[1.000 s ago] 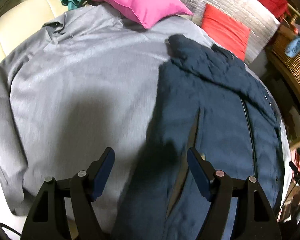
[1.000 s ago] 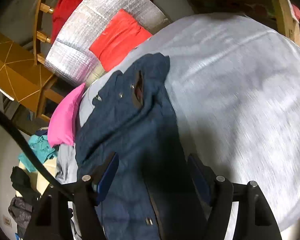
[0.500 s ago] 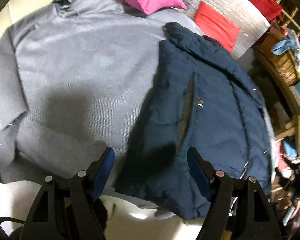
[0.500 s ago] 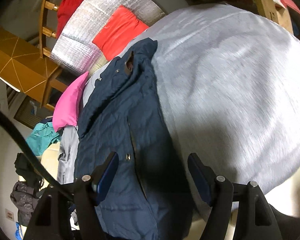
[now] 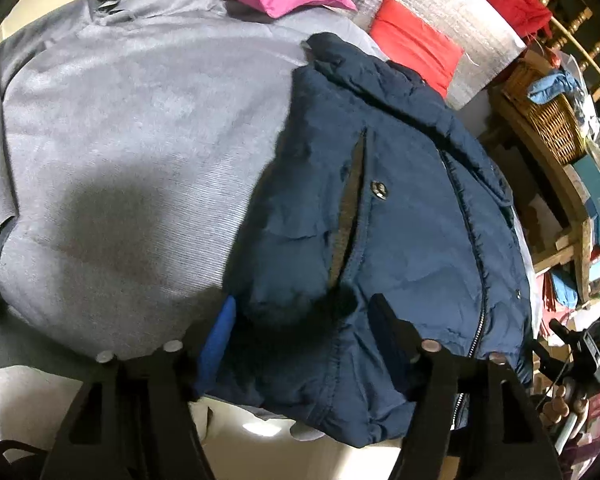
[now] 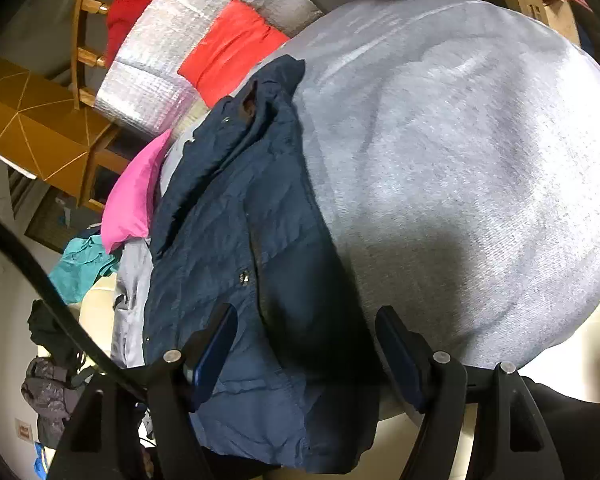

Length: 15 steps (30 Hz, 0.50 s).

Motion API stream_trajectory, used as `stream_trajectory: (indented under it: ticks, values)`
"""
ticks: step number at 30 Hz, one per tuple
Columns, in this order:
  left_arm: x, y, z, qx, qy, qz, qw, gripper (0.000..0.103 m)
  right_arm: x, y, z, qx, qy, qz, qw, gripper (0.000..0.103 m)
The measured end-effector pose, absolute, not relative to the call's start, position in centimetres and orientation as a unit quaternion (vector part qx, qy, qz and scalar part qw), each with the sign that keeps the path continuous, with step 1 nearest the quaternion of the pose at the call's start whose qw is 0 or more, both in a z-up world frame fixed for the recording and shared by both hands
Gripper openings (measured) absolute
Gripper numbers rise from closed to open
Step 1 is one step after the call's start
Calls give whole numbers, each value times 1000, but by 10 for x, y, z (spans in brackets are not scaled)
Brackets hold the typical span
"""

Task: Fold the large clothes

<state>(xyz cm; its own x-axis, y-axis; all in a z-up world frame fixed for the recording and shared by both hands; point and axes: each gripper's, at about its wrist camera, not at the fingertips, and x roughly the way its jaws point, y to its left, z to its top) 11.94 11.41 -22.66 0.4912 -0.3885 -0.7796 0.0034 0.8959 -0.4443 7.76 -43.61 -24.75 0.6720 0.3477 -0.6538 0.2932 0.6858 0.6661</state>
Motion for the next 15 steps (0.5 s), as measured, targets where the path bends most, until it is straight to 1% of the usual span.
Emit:
stream_trajectory:
  ticks: [7,15]
  values:
    - [118,101,-220,-203,482,-183,833,79,74,-452,-259,428,403,2,808,75]
    - [123,120,-229,-276,487,-176,809,79,80,-420,-270,418,436,75,794,76]
